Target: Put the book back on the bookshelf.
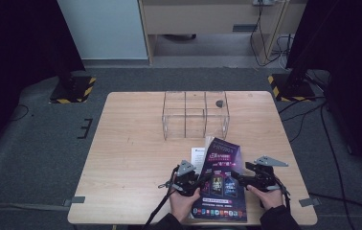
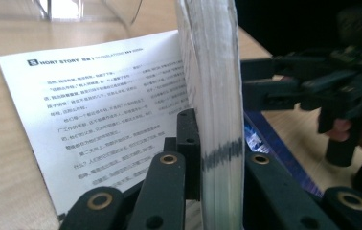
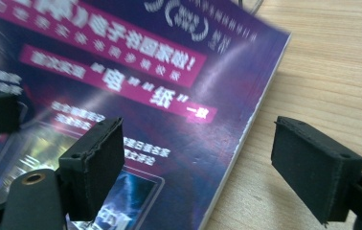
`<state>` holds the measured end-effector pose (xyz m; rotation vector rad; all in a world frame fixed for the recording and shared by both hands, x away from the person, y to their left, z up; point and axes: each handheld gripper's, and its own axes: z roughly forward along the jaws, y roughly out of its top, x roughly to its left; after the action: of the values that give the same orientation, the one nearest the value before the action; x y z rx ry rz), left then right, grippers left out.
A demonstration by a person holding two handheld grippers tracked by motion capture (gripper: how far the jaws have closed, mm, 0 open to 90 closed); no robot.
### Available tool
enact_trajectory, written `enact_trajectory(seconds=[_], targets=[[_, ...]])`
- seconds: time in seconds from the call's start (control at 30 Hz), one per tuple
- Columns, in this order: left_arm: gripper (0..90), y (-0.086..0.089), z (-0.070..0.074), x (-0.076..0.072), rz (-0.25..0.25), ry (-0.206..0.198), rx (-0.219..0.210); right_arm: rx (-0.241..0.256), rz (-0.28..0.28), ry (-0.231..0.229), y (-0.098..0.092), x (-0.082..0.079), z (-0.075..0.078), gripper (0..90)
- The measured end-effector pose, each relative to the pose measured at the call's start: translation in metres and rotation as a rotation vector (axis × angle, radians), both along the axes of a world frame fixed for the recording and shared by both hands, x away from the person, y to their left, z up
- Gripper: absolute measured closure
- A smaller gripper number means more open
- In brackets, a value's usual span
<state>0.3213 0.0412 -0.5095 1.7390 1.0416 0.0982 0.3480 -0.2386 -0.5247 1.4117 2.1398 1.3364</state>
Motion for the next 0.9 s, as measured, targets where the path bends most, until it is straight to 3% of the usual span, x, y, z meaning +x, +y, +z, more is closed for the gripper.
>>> enact_trajectory(seconds=[0.13, 0.4, 0.73, 0.9], targets=[[83.1, 0.008, 0.015, -0.005, -0.004, -0.069, -0.019, 0.027, 0.014, -0.011, 0.0, -0.001, 0.002, 18.0], [83.2, 0.014, 0.028, -0.01, -0.005, -0.139, -0.049, 0.111, 0.062, -0.037, 0.002, -0.002, 0.007, 17.3], [83.2, 0.015, 0.031, -0.013, -0.012, -0.178, -0.066, 0.176, 0.13, -0.015, 0.009, -0.003, 0.006, 17.4], [83.2, 0.015, 0.031, -0.014, -0.02, -0.191, -0.068, 0.226, 0.161, 0.025, 0.011, 0.0, 0.003, 17.7]])
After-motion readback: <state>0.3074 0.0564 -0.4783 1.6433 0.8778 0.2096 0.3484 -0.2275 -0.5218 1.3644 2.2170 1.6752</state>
